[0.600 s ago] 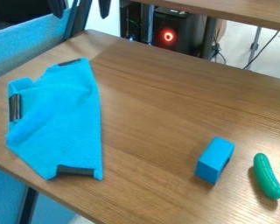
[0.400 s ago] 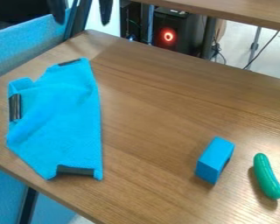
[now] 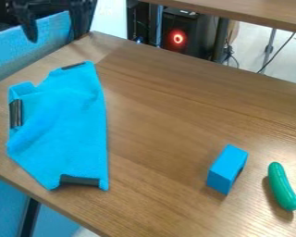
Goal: Unfold the cloth from bottom left to top right
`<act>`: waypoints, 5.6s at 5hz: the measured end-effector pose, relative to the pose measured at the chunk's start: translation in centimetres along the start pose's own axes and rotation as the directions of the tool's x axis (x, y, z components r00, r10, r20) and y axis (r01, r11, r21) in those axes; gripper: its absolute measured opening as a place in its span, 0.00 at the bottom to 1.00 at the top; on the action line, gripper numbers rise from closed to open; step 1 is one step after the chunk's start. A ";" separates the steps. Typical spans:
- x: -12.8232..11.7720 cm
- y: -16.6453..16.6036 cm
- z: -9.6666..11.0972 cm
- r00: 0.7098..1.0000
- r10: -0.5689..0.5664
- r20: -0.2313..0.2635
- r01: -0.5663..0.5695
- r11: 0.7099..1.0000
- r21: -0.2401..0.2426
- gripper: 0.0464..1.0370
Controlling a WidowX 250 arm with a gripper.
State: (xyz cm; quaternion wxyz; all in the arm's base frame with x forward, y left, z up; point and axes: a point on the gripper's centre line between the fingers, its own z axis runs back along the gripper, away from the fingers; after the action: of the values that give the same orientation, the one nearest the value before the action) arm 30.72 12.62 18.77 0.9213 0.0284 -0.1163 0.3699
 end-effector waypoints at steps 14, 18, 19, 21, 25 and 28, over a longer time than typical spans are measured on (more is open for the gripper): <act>-2.5 8.6 -12.6 0.936 -0.034 0.350 -0.082 0.946 0.313 0.93; -2.3 9.1 -11.2 0.956 0.044 0.292 -0.113 0.968 0.224 0.02; -1.6 8.4 -8.7 0.954 0.078 0.291 -0.134 0.975 0.179 0.01; -0.9 2.8 -3.9 0.975 0.144 0.171 -0.165 0.980 0.114 0.01; -4.0 -13.3 -5.2 0.992 0.088 0.085 -0.105 0.968 0.227 0.00; -1.4 -19.2 -6.0 0.990 0.103 0.099 -0.121 0.975 0.186 0.00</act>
State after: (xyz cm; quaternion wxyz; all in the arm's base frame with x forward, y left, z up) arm 44.15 -1.40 13.24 0.8858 0.1268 -0.1226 0.4292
